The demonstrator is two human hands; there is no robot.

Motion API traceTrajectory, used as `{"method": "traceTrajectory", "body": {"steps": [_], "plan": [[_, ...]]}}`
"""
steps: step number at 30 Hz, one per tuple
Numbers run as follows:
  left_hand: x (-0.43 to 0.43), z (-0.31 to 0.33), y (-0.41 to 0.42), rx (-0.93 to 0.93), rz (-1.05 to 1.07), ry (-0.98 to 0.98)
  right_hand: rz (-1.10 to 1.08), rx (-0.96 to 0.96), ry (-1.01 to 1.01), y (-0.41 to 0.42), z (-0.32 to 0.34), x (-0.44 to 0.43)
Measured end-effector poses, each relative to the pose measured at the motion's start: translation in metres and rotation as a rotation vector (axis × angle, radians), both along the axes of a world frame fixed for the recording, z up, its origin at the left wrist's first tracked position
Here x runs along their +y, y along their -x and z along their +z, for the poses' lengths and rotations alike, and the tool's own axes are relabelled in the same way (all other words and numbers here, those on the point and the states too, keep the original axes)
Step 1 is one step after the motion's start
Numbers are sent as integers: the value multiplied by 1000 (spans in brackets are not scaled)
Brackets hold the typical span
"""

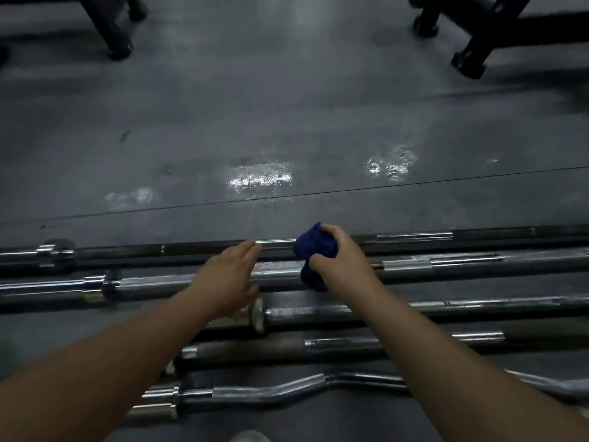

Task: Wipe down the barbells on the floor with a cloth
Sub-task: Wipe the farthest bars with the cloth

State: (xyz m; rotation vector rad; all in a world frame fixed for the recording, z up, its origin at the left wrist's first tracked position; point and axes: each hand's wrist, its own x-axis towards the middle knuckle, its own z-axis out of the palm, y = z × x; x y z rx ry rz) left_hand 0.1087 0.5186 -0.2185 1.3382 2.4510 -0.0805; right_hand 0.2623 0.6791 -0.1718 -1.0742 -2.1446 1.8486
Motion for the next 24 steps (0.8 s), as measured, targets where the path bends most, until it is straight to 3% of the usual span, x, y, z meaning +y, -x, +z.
{"method": "traceTrajectory", "body": {"steps": [3,9,12,19,22,24], "plan": [[14,-20,17,-27,68,-28,84,-32,-129,35,-21,7],[50,-38,34,-75,144,-120,482,-149,-766,103,-96,17],[77,-47,27,-99,48,-110,605,-262,-1001,99,-132,47],[153,-70,-2,-66,-199,67,363,-488,-1087,-2,-150,172],[177,-81,-17,-106,-202,40,218,-659,-1035,-42,-145,222],[192,-87,-27,-122,-158,-23,207,-669,-998,-30,-142,220]]}}
